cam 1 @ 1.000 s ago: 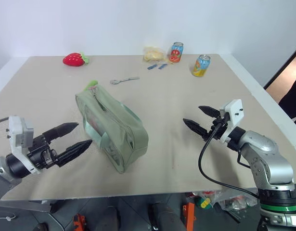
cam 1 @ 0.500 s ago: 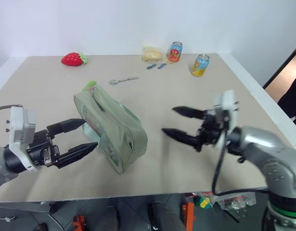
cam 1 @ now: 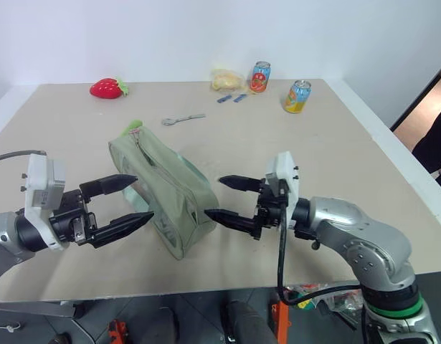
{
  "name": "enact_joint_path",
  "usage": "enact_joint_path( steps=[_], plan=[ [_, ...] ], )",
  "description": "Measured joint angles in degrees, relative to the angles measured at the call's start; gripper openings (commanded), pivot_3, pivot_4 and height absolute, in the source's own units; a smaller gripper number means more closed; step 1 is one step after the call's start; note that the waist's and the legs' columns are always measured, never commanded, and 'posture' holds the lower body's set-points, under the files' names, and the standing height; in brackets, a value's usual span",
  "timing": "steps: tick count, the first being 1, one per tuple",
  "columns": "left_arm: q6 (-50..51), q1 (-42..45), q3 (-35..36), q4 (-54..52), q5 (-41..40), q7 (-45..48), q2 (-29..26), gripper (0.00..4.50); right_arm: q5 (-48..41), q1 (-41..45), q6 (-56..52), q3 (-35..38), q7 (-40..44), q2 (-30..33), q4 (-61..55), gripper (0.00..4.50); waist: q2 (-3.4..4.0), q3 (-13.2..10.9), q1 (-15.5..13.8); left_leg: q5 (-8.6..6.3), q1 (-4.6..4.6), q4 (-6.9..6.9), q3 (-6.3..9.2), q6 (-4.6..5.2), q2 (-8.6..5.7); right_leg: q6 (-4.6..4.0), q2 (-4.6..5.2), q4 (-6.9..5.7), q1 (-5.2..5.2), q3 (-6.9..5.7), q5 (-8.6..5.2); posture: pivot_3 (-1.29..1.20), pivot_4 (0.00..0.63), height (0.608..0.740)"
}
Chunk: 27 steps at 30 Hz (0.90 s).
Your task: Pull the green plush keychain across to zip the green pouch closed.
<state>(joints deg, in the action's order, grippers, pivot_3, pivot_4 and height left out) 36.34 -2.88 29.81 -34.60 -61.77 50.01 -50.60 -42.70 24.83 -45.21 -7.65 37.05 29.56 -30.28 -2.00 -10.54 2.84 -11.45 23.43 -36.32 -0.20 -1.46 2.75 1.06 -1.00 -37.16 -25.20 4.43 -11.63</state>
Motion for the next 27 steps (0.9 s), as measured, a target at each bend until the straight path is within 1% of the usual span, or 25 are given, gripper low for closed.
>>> enact_joint_path(
  steps=[2, 4, 5, 6, 7, 8, 11, 12, 16, 19, 23, 26, 27],
  plan=[
    [0.1, 0.4, 0.0, 0.0, 0.0, -0.4, 0.0, 4.50, 0.7, 0.0, 0.3, -0.7, 0.3, -0.1, 0.7, 3.32, 0.00, 0.0, 0.0, 0.00, 0.00, 0.00, 0.00, 0.00, -0.01, 0.00, 0.01, 0.00, 0.01, 0.00, 0.00, 0.00, 0.150, 0.740],
    [0.1, 1.0, 0.0, 0.0, 0.0, -1.3, 0.0, 4.50, 1.8, 0.0, 0.6, -1.4, 0.5, -0.8, 1.4, 2.58, 0.00, 0.0, 0.0, 0.00, 0.03, 0.00, -0.01, 0.00, -0.01, 0.00, 0.01, 0.00, 0.00, 0.01, 0.00, 0.00, 0.150, 0.740],
    [0.1, 1.2, -0.1, 0.0, 0.0, -1.5, 0.0, 4.50, 2.1, 0.0, 0.8, -1.4, 0.6, -1.0, 1.5, 2.32, 0.00, 0.0, 0.0, 0.00, 0.03, 0.00, -0.02, 0.00, -0.01, 0.00, 0.01, 0.00, 0.00, 0.01, 0.00, 0.00, 0.150, 0.740],
    [0.1, 1.2, -0.2, 0.0, 0.0, -1.8, 0.0, 4.50, 2.3, 0.0, 0.9, -1.5, 0.8, -1.1, 1.6, 1.97, 0.00, 0.0, 0.0, 0.00, 0.02, 0.00, -0.01, 0.00, -0.01, 0.00, 0.01, 0.00, 0.01, 0.01, 0.00, 0.00, 0.150, 0.740],
    [0.1, 1.2, -0.2, 0.0, 0.0, -2.1, 0.0, 4.50, 2.5, 0.0, 0.9, -1.5, 1.1, -1.2, 1.9, 1.51, 0.00, 0.0, 0.0, 0.00, 0.03, 0.00, -0.01, 0.00, -0.01, 0.00, 0.01, 0.00, 0.00, 0.00, 0.00, 0.00, 0.150, 0.740],
    [0.1, 1.2, -0.3, 0.0, 0.0, -2.1, 0.0, 4.50, 2.5, 0.0, 0.9, -1.5, 1.2, -1.2, 2.0, 1.25, 0.00, 0.0, 0.0, 0.00, 0.02, 0.00, 0.00, 0.00, -0.01, 0.00, 0.01, 0.00, 0.00, 0.00, 0.00, 0.00, 0.150, 0.740],
    [0.1, 1.2, -0.3, -0.1, 0.0, -2.2, 0.0, 4.50, 2.8, 0.0, 0.9, -1.5, 1.6, -1.2, 2.3, 0.26, 0.00, 0.0, 0.0, 0.00, 0.02, 0.00, 0.01, 0.00, 0.00, 0.00, 0.00, 0.00, 0.00, -0.01, 0.00, 0.00, 0.150, 0.740],
    [0.1, 1.2, -0.4, -0.1, 0.0, -2.2, 0.0, 4.50, 3.2, 0.0, 1.3, -1.5, 1.6, -1.2, 2.3, 0.10, 0.00, 0.0, 0.0, 0.00, 0.01, 0.00, 0.01, 0.00, 0.00, 0.00, 0.00, 0.00, 0.01, -0.01, 0.00, 0.00, 0.150, 0.740],
    [0.1, 1.3, -1.1, -0.1, 0.1, -2.3, 0.1, 4.50, 4.5, 0.0, 2.1, -1.5, 2.6, -0.9, 2.5, 0.10, 0.00, 0.0, 0.0, 0.00, 0.01, 0.00, 0.01, 0.00, 0.00, 0.00, 0.00, 0.00, 0.01, -0.01, 0.00, 0.00, 0.150, 0.740],
    [0.1, 1.6, -2.2, -0.1, 0.4, -2.3, 0.1, 4.50, 5.0, 1.2, 3.1, -1.4, 5.4, 1.2, 3.7, 0.10, 0.00, 0.0, 0.0, 0.00, 0.02, 0.00, 0.00, 0.00, -0.02, 0.00, 0.02, 0.00, 0.02, 0.00, 0.00, 0.00, 0.150, 0.740],
    [0.1, 3.2, -4.0, 0.0, 0.6, -2.3, 0.2, 4.50, 7.0, 6.2, 6.8, -0.4, 12.1, 6.0, 9.8, 0.10, -0.01, 0.0, 0.0, 0.00, 0.03, -0.03, -0.02, 0.00, -0.04, 0.00, 0.02, 0.01, 0.02, 0.01, 0.00, 0.00, 0.150, 0.740],
    [0.1, 4.6, -6.1, 0.0, 0.8, -2.2, 0.4, 4.50, 11.0, 11.6, 14.1, -0.1, 20.1, 10.0, 20.6, 0.10, -0.01, 0.0, 0.0, 0.00, 0.02, -0.04, -0.03, 0.00, -0.05, 0.00, 0.01, 0.01, 0.03, 0.01, 0.00, 0.00, 0.150, 0.740],
    [0.1, 4.7, -6.3, 0.0, 0.8, -2.2, 0.4, 4.50, 11.3, 12.0, 14.8, -0.1, 20.7, 10.3, 21.7, 0.10, -0.01, 0.0, 0.0, 0.00, 0.01, -0.04, -0.04, 0.00, -0.05, 0.00, 0.01, 0.01, 0.03, 0.01, 0.00, 0.00, 0.150, 0.740]
  ],
)
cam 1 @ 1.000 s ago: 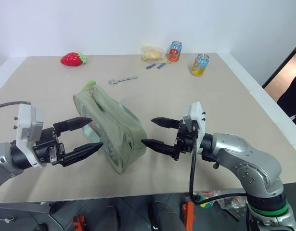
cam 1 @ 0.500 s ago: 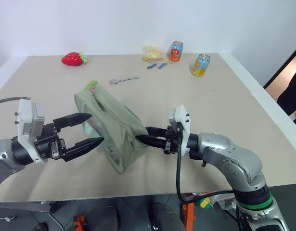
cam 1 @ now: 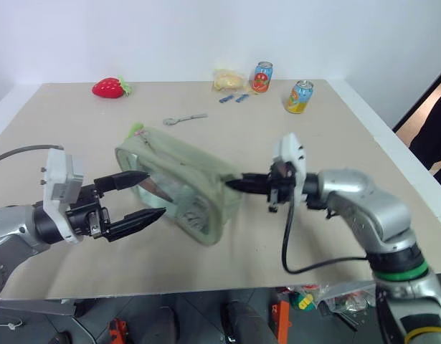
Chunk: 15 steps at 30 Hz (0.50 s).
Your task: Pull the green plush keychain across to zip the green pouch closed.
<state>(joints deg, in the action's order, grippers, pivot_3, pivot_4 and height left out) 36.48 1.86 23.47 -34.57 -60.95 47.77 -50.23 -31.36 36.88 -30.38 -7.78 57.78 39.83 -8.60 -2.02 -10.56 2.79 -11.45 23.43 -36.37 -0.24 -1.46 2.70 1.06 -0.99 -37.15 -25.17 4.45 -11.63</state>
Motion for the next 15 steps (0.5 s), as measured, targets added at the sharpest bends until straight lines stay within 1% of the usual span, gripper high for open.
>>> enact_joint_path(
  steps=[1, 2, 3, 4, 7, 10, 11, 12, 14, 15],
  plan=[
    [0.0, 0.2, -0.6, 0.0, 0.3, 0.0, 0.0, 4.50, 1.6, 1.2, 2.4, 0.8, 2.2, 0.9, 3.1, 0.10, -0.01, 0.0, 0.0, -0.01, 0.01, 0.02, 0.02, 0.01, 0.00, 0.00, -0.02, 0.00, 0.00, 0.00, 0.00, 0.00, 0.150, 0.740],
    [0.0, 1.4, -1.7, 0.3, 0.4, -0.1, 0.5, 4.50, 5.1, 5.6, 9.6, 0.0, 7.9, 1.2, 13.3, 0.10, 0.00, 0.0, 0.0, -0.02, -0.01, 0.02, 0.02, 0.03, 0.01, 0.02, -0.02, -0.01, 0.01, 0.00, 0.01, 0.00, 0.150, 0.740],
    [0.0, 1.5, -1.8, 0.3, 0.4, -0.1, 0.5, 4.50, 5.3, 5.9, 9.9, 0.0, 8.2, 1.3, 13.9, 0.10, 0.01, 0.0, 0.0, -0.02, 0.04, 0.04, 0.02, 0.03, 0.00, 0.03, -0.04, -0.01, -0.04, 0.00, 0.02, 0.00, 0.150, 0.740],
    [0.0, 2.1, -2.6, 0.3, 0.4, -0.1, 0.9, 4.50, 7.9, 9.0, 15.3, -0.9, 11.4, 1.5, 21.0, 0.10, 0.01, 0.0, 0.1, -0.04, 0.00, 0.04, 0.01, 0.05, 0.00, 0.04, -0.04, -0.02, -0.01, 0.01, 0.03, 0.00, 0.150, 0.740],
    [0.0, 2.5, -4.3, 0.2, 0.5, -0.1, 1.9, 4.50, 12.7, 16.0, 25.6, -1.1, 17.0, 1.0, 36.1, 0.10, 0.01, 0.0, 0.1, -0.05, 0.03, 0.10, 0.04, 0.08, 0.00, 0.05, -0.07, -0.02, -0.02, 0.02, 0.04, 0.00, 0.150, 0.740],
    [0.0, 3.0, -5.3, 0.2, 0.9, -0.2, 2.2, 4.50, 14.9, 20.1, 30.5, -1.1, 19.9, -0.3, 44.4, 0.98, 0.01, 0.0, 0.1, -0.07, 0.02, 0.15, 0.08, 0.10, 0.01, 0.07, -0.10, -0.05, -0.02, 0.02, 0.05, 0.00, 0.150, 0.740],
    [0.0, 3.3, -5.6, 0.3, 1.0, -0.3, 2.4, 4.50, 15.4, 20.8, 31.8, -0.9, 20.1, -0.7, 46.1, 1.34, 0.01, 0.0, 0.1, -0.07, 0.02, 0.16, 0.10, 0.10, 0.01, 0.14, -0.10, -0.05, -0.01, 0.02, 0.09, 0.00, 0.150, 0.740],
    [0.0, 3.4, -5.7, 0.3, 1.2, -0.3, 2.4, 4.50, 15.8, 21.1, 32.6, -0.7, 20.2, -1.0, 47.2, 1.73, 0.01, 0.0, 0.1, -0.07, 0.02, 0.17, 0.10, 0.10, 0.01, 0.19, -0.11, -0.05, -0.02, 0.02, 0.12, 0.00, 0.150, 0.740],
    [0.0, 3.8, -6.0, 0.3, 1.5, -0.6, 2.7, 4.50, 15.9, 21.3, 32.7, 0.0, 20.1, -1.6, 48.5, 2.29, 0.01, 0.0, 0.0, -0.07, 0.02, 0.18, 0.11, 0.10, 0.01, 0.20, -0.10, -0.07, -0.02, 0.02, 0.13, 0.00, 0.150, 0.740],
    [0.0, 3.9, -6.3, 0.3, 1.7, -0.9, 2.9, 4.50, 15.9, 21.3, 32.6, 0.7, 19.8, -1.8, 48.5, 2.69, 0.02, 0.0, 0.0, -0.07, 0.02, 0.18, 0.11, 0.10, 0.01, 0.23, -0.10, -0.07, -0.02, 0.02, 0.15, 0.00, 0.150, 0.740]
  ],
)
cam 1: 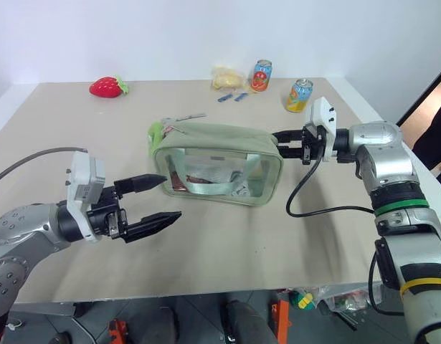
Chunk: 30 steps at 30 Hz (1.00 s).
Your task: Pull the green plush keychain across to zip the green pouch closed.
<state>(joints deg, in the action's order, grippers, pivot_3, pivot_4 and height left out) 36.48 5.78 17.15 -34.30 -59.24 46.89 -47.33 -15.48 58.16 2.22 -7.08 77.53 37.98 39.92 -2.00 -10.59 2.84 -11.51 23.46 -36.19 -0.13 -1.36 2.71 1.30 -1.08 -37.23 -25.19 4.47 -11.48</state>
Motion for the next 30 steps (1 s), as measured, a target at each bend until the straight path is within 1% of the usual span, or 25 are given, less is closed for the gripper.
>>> enact_joint_path(
  steps=[3, 6, 8, 11, 14, 17, 18, 20, 22, 25, 30],
  plan=[
    [-0.1, 0.7, -1.1, 0.1, 0.7, -0.5, 1.3, 4.50, -1.3, -0.5, -2.5, 3.6, -2.5, -0.1, -1.4, 3.71, 0.00, 0.0, -0.1, 0.00, 0.00, -0.04, 0.00, 0.00, -0.01, 0.02, 0.01, -0.01, 0.02, 0.00, 0.01, 0.00, 0.150, 0.740],
    [-0.3, 1.7, -1.7, 1.2, 2.0, -0.6, 1.8, 4.50, -3.3, -2.3, -6.8, 7.1, -5.5, 0.0, -6.3, 3.71, 0.00, 0.0, -0.1, 0.01, -0.01, -0.06, 0.01, -0.01, -0.02, 0.03, 0.00, -0.05, 0.03, 0.00, 0.02, 0.00, 0.150, 0.740],
    [-0.5, 2.1, -2.4, 1.8, 3.2, -0.4, 2.2, 4.50, -5.8, -5.3, -12.2, 9.8, -7.8, 1.2, -12.1, 3.71, 0.00, 0.0, -0.1, 0.01, -0.02, -0.07, 0.03, -0.01, -0.02, 0.03, 0.01, -0.07, 0.04, 0.00, 0.02, 0.00, 0.150, 0.740],
    [-0.5, 2.3, -3.5, 1.9, 4.2, -0.1, 3.1, 4.50, -8.1, -8.1, -18.0, 12.8, -10.6, 2.8, -17.8, 3.71, 0.00, 0.0, -0.1, 0.01, -0.01, -0.10, 0.02, -0.01, -0.03, 0.03, 0.01, -0.07, 0.04, 0.02, 0.01, 0.00, 0.150, 0.740],
    [-0.7, 2.5, -4.0, 2.3, 5.4, 1.0, 3.2, 4.50, -11.5, -14.4, -25.2, 16.5, -13.3, 5.9, -28.0, 3.71, 0.00, 0.0, -0.2, 0.00, -0.02, -0.09, 0.04, -0.01, -0.04, 0.02, 0.00, -0.08, 0.05, 0.01, -0.01, 0.00, 0.150, 0.740],
    [-1.1, 3.0, -4.4, 2.5, 5.8, 1.2, 3.6, 4.50, -15.2, -21.5, -31.5, 18.8, -15.5, 7.2, -38.7, 3.71, 0.00, 0.0, -0.2, 0.00, -0.05, -0.09, 0.04, -0.01, -0.02, 0.00, -0.01, -0.08, 0.06, 0.02, -0.02, 0.00, 0.150, 0.740],
    [-1.1, 3.4, -4.7, 2.7, 5.8, 1.3, 3.8, 4.50, -16.8, -25.2, -33.9, 19.1, -16.4, 7.4, -43.2, 3.71, 0.00, 0.0, -0.1, 0.00, -0.07, -0.09, 0.04, -0.01, -0.02, 0.00, -0.02, -0.08, 0.08, 0.02, -0.02, 0.00, 0.150, 0.740],
    [-1.1, 4.1, -5.3, 3.1, 5.7, 1.4, 3.9, 4.50, -19.1, -29.9, -37.1, 19.2, -17.8, 7.2, -49.0, 3.71, 0.01, 0.0, 0.0, 0.01, -0.09, -0.12, 0.04, -0.01, -0.01, -0.08, -0.03, -0.10, 0.07, 0.04, -0.06, 0.00, 0.150, 0.740],
    [-1.1, 4.9, -5.6, 4.1, 5.9, 1.7, 3.9, 4.50, -20.7, -33.2, -39.2, 18.9, -19.6, 6.3, -54.0, 3.71, 0.01, 0.0, 0.0, 0.02, -0.11, -0.17, 0.02, -0.01, -0.01, -0.09, -0.05, -0.14, 0.07, 0.08, -0.04, 0.00, 0.150, 0.740],
    [-1.2, 6.1, -5.9, 5.2, 6.6, 2.5, 3.9, 4.50, -21.5, -33.5, -39.8, 18.6, -22.4, 4.7, -57.7, 3.71, 0.00, 0.0, 0.1, 0.07, -0.13, -0.30, 0.01, -0.02, -0.01, -0.10, -0.07, -0.14, 0.11, 0.12, 0.00, 0.00, 0.150, 0.740],
    [-1.2, 7.1, -6.6, 6.3, 7.8, 3.7, 3.9, 4.50, -20.9, -32.8, -39.1, 16.1, -25.0, 2.2, -58.0, 3.71, 0.00, 0.0, 0.1, 0.12, -0.12, -0.39, -0.06, -0.02, -0.04, -0.13, -0.05, -0.12, 0.12, 0.24, -0.01, 0.00, 0.150, 0.740]
  ],
)
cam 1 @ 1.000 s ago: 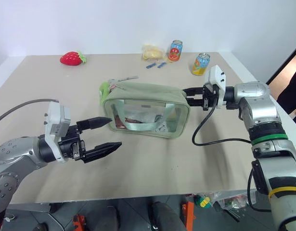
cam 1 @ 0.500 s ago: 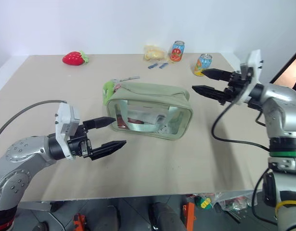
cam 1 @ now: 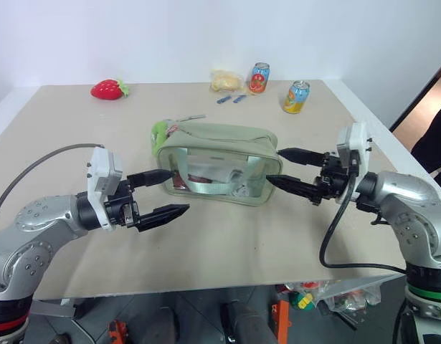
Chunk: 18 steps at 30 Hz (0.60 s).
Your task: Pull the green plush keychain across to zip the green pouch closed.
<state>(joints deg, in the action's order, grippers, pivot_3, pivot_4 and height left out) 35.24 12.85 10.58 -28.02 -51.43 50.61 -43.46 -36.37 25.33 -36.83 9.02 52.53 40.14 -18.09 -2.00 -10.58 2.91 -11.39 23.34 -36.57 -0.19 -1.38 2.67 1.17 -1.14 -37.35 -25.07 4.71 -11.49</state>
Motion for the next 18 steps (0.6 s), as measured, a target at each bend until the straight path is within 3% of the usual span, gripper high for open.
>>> enact_joint_path(
  steps=[12, 13, 17, 18],
  plan=[
    [0.1, 1.2, -2.1, -1.3, 0.3, 3.7, -0.2, 4.50, 3.1, 1.1, 4.9, -2.5, 0.2, -0.8, 4.8, 3.71, 0.00, 0.0, -0.1, -0.03, 0.01, 0.16, 0.07, 0.02, 0.02, 0.03, -0.08, 0.00, -0.03, -0.01, 0.02, 0.00, 0.150, 0.740],
    [0.1, 1.3, -2.1, -1.3, 0.3, 3.7, -0.2, 4.50, 3.6, 1.2, 5.4, -2.7, 0.6, -0.7, 5.1, 3.18, 0.00, 0.0, -0.1, -0.03, 0.01, 0.16, 0.07, 0.02, 0.02, 0.03, -0.08, 0.00, -0.03, 0.00, 0.02, 0.00, 0.150, 0.740],
    [0.1, 1.2, -2.2, -1.8, 0.2, 3.3, -0.2, 4.50, 5.4, 1.7, 7.4, -3.2, 1.2, -0.6, 6.6, 1.84, 0.00, 0.0, 0.0, -0.02, 0.00, 0.13, 0.05, 0.02, 0.02, 0.03, -0.08, 0.00, -0.02, 0.02, 0.02, 0.00, 0.150, 0.740],
    [0.1, 1.2, -2.2, -1.8, 0.2, 3.2, -0.2, 4.50, 5.5, 2.2, 7.6, -3.2, 1.2, -0.6, 6.8, 1.84, 0.00, 0.0, 0.0, -0.02, 0.00, 0.13, 0.04, 0.02, 0.02, 0.03, -0.08, 0.00, -0.03, 0.02, 0.02, 0.00, 0.150, 0.740]
  ],
)
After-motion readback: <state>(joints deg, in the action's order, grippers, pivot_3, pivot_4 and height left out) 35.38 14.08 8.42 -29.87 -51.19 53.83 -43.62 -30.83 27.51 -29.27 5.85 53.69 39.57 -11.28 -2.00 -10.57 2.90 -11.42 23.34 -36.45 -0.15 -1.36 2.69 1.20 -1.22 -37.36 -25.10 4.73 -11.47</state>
